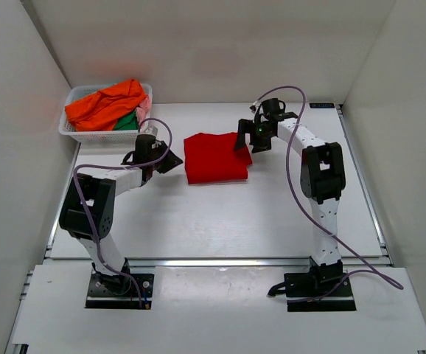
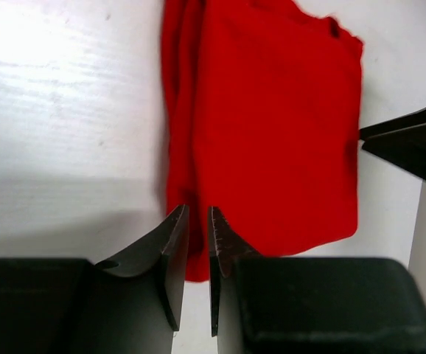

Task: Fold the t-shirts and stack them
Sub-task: Fold the long partially folded tshirt into a neat square, then put the neatly folded tshirt into the corner of the board with the right arm

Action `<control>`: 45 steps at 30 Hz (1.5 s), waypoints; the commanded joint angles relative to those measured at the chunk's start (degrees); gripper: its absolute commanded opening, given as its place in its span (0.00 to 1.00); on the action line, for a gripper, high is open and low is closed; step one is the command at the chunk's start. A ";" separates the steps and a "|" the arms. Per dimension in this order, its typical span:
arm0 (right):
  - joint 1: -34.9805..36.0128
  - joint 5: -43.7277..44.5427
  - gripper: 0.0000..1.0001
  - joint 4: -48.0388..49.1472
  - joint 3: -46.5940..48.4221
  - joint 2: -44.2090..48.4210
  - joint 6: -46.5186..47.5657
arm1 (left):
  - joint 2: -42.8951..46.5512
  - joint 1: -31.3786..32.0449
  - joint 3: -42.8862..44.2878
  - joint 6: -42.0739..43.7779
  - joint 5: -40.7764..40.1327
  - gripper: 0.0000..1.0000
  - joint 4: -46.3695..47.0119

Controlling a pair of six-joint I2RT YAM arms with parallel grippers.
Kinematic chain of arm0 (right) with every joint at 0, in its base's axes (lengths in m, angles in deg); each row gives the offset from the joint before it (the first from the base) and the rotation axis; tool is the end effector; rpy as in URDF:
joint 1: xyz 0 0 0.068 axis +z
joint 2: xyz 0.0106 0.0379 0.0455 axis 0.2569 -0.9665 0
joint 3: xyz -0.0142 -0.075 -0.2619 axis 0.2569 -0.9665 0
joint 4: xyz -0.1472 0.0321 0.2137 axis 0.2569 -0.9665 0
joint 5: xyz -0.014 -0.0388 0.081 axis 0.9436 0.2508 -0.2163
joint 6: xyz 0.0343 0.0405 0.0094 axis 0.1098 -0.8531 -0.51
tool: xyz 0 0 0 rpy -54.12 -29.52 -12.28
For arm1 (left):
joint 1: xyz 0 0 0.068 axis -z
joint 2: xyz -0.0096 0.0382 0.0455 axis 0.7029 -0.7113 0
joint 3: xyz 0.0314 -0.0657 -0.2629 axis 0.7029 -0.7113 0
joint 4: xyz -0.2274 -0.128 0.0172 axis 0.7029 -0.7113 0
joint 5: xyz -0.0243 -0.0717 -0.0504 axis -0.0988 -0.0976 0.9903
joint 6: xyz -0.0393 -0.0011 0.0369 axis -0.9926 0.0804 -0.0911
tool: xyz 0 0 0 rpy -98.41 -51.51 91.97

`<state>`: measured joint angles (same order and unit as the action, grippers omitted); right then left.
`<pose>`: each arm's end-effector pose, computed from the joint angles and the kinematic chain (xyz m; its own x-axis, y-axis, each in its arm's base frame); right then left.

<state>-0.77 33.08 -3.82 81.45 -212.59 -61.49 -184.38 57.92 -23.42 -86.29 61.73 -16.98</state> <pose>0.4764 0.1355 0.1872 -0.8919 -0.0310 -0.4512 -0.2649 0.8444 0.4657 0.3540 -0.0915 0.1761 -0.6977 -0.5069 -0.5062 -0.0970 0.7670 -0.6343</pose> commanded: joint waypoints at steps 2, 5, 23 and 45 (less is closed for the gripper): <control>-0.49 1.26 0.85 0.97 -0.43 1.55 -0.75 | 4.82 -1.47 -2.68 0.14 0.48 0.28 1.00; 0.74 -3.12 0.86 1.58 -1.05 -0.11 -2.07 | 5.61 -1.48 -3.74 0.23 -0.66 0.28 1.09; 0.41 12.03 0.01 -18.26 12.29 -9.89 3.18 | 16.68 -4.29 -8.40 1.98 1.27 0.30 -2.51; -25.35 41.44 0.00 16.79 22.67 -17.61 39.94 | 19.77 0.28 -13.59 6.55 7.59 0.30 -8.13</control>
<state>-27.18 74.08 2.67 102.04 -228.74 -26.35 -165.56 57.33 -36.97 -81.74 66.63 -23.10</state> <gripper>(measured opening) 0.099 0.299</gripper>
